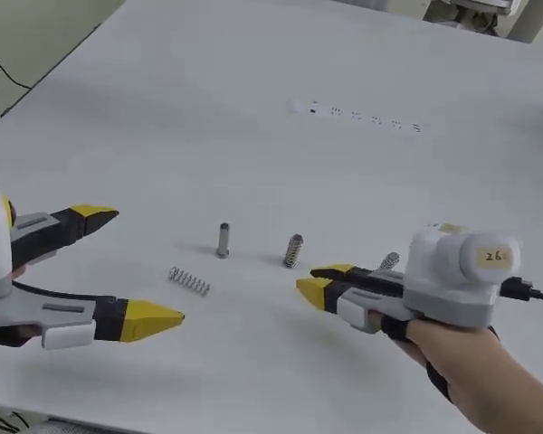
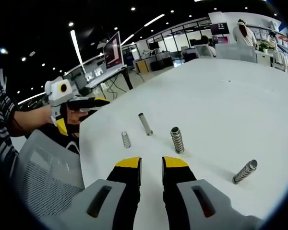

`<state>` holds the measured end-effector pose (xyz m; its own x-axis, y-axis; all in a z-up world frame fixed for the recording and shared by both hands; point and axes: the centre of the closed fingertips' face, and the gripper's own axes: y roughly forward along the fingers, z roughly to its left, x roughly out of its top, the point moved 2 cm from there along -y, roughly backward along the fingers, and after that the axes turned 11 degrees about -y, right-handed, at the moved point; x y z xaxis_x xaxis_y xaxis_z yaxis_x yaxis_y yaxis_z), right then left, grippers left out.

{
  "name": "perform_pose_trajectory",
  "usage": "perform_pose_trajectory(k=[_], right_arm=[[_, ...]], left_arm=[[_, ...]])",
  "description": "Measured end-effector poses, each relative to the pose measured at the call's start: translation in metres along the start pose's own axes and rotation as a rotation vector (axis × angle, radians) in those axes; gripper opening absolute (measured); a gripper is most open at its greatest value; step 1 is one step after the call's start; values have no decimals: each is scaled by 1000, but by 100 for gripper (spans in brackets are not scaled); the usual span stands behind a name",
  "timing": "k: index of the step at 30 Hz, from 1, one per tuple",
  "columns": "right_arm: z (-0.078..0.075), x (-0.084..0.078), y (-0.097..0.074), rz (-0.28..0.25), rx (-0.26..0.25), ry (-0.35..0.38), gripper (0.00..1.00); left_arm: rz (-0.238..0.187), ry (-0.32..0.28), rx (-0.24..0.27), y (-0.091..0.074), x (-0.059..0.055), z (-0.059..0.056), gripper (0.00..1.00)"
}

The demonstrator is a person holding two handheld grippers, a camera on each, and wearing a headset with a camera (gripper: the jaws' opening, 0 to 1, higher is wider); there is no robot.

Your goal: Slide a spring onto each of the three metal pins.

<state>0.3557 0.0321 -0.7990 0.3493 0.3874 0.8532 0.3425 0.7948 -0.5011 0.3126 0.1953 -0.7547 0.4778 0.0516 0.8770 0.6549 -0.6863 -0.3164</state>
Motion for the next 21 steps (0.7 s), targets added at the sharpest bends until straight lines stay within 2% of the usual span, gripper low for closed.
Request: perform_pose_trajectory(k=[6,11,17,21], right_arm=[[23,10,27,15,48,-72,15],[36,19,44,32,78,-134,14],[46,23,61,61,102,-194,14],[54,20,73,93,118,-247,14]], left_arm=[[-4,-3,8,-1,1,2,98],[0,0,4,-2,1,2,98],[0,-3,4,-4,0,3,98],[5,0,4,-4,-1,3,98]])
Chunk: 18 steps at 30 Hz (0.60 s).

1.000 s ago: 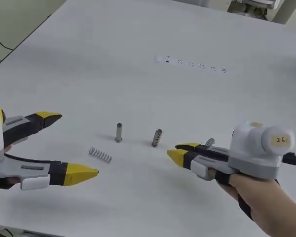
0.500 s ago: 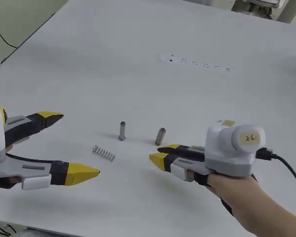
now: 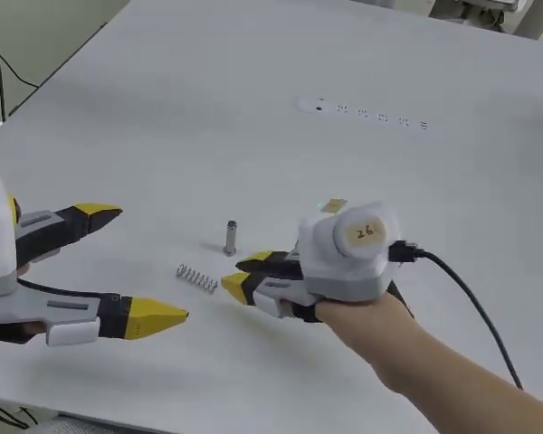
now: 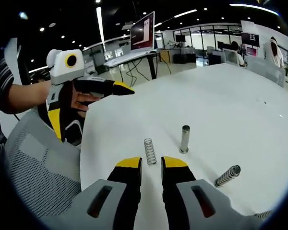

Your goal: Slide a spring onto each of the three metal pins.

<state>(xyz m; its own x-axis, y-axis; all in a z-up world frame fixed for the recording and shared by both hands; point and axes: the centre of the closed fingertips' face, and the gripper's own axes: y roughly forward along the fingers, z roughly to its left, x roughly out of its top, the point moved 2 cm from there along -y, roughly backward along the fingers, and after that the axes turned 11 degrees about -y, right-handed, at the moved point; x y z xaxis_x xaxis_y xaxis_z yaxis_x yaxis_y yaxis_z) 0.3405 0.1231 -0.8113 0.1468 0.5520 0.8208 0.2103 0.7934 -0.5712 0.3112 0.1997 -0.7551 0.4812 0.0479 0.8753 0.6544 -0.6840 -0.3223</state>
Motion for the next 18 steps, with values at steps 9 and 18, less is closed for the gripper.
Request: perform_pose_trajectory(k=[9,18], right_arm=[[4,-2,22,59,2,-100,15],[4,-8,35,112,19,-187,14]], left_arm=[[5,-4,-1,-1,-2,-1,97],[12,-9,0,-2,-4,-1,97]])
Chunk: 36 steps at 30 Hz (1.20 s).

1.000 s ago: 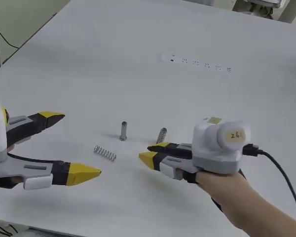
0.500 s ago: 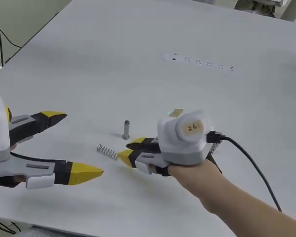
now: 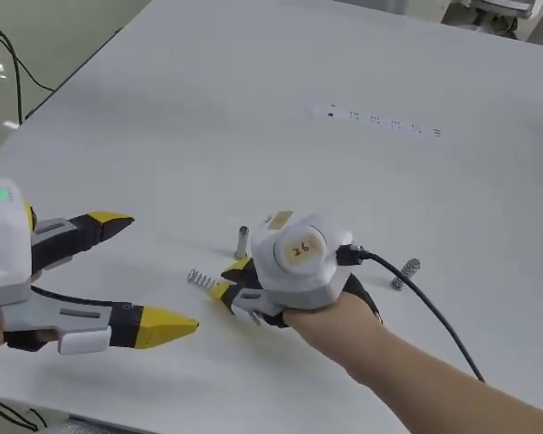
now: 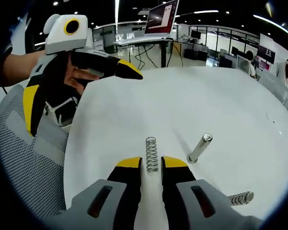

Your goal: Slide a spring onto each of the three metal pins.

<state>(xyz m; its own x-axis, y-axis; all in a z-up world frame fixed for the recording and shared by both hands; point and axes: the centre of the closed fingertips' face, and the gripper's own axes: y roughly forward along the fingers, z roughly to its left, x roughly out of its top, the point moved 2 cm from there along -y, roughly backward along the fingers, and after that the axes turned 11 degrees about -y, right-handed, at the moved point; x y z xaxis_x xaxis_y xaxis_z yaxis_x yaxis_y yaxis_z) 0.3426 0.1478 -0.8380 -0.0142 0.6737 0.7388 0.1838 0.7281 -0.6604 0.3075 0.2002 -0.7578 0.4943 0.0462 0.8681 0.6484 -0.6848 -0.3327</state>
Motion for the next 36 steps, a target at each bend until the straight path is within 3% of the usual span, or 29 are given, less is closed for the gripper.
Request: perform_pose_trajectory(k=[6,12,29,32,36], right_arm=[[1,-9,5,39,6,-55,9],[-1,-9,0,20,12,-38,8],[-13,-3,-56,-49,22,19,8],[-16,-6,-68,-46,16,15,8],[-17,-12,-80,-28,15,-31,8]], left_arm=[[7,-2,7,-2,-1,2,97],[21,4,1,1,-2,0,96],[58,25,-81,19,0,-20,91],[79,27,-103,22,-3,-25,83],[89,36,-121,25,-4,-28,82]])
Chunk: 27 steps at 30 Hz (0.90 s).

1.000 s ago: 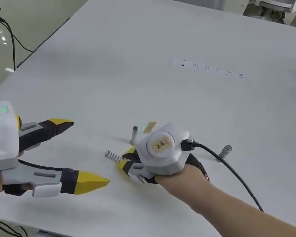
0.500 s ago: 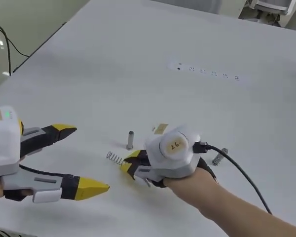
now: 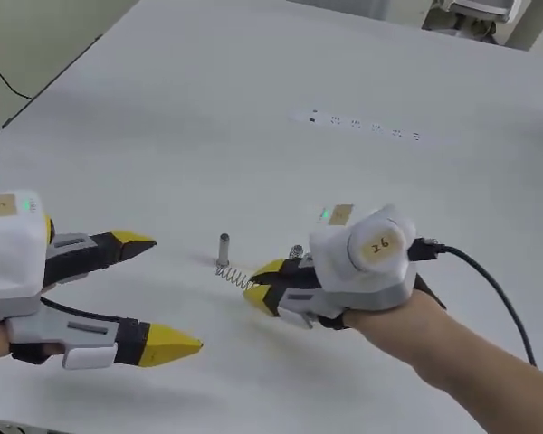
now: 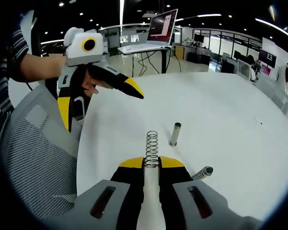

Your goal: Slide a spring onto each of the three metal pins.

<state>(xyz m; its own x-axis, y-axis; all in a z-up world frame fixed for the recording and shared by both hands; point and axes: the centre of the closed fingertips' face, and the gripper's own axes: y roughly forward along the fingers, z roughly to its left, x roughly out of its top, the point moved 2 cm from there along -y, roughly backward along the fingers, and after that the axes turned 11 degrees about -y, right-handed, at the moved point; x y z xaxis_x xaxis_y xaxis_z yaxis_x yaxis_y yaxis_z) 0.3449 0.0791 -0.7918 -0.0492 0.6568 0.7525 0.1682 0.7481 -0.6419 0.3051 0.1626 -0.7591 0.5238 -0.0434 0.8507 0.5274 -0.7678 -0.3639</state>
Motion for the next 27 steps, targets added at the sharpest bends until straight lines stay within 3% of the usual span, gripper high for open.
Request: perform_pose_trajectory(k=[4,12,16,18,27], right_arm=[[1,-2,-10,2,3,-19,8],[9,-9,-23,56,41,-185,8],[13,-11,-27,38,59,-182,8],[14,-13,-29,37,68,-234,8],[14,-15,-44,19,116,-327,8]], left_arm=[[8,-12,-19,5,1,-2,78],[42,21,-79,23,1,-11,70],[61,40,-118,32,2,-17,67],[72,50,-135,36,1,-19,64],[97,91,-200,54,4,-27,50]])
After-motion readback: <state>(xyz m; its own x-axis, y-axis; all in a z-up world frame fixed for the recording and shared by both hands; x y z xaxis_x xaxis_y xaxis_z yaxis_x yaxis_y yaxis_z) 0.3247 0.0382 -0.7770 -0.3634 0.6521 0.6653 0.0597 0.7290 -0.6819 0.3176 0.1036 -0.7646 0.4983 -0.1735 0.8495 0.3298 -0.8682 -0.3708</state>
